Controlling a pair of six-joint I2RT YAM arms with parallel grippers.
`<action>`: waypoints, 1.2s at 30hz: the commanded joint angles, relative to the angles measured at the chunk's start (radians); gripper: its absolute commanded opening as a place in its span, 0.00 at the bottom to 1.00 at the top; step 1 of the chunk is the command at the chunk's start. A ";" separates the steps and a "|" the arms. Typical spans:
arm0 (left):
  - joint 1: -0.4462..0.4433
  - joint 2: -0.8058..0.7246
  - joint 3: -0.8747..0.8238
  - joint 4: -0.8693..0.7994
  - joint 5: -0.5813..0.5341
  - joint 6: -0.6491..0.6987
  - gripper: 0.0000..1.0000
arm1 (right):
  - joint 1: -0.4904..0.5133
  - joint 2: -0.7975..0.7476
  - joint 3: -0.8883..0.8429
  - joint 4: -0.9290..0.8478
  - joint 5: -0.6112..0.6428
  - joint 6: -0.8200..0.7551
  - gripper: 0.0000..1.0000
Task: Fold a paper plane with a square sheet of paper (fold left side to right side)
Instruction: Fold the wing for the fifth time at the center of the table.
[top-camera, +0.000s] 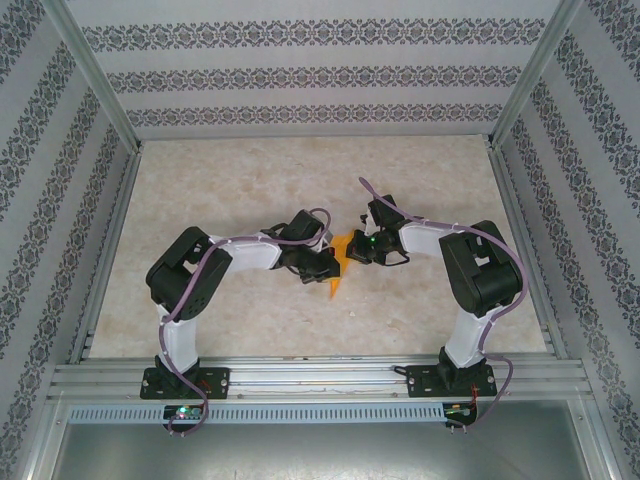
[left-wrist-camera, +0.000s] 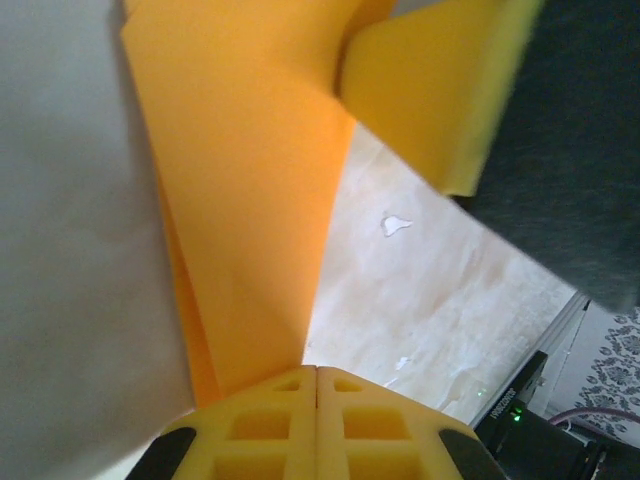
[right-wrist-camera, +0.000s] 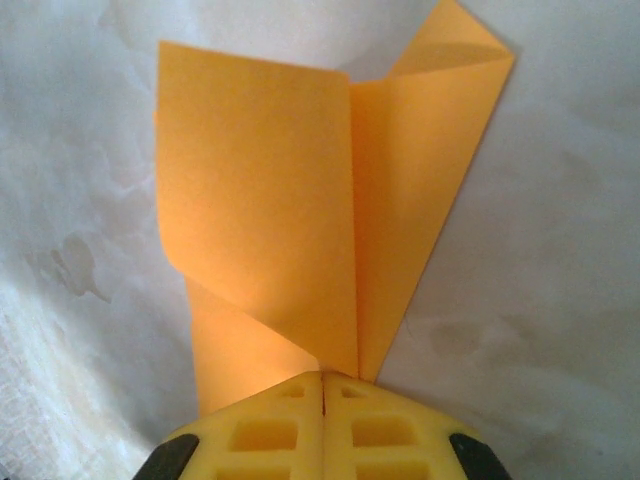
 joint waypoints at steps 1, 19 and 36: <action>-0.003 0.023 -0.020 0.007 -0.007 0.006 0.02 | -0.003 0.046 -0.035 -0.119 0.097 -0.029 0.00; -0.007 0.067 -0.040 0.003 -0.038 0.018 0.01 | -0.004 -0.022 -0.007 -0.066 0.038 -0.038 0.00; -0.012 0.090 -0.045 -0.027 -0.088 0.031 0.00 | 0.048 -0.146 -0.107 0.106 0.005 0.016 0.00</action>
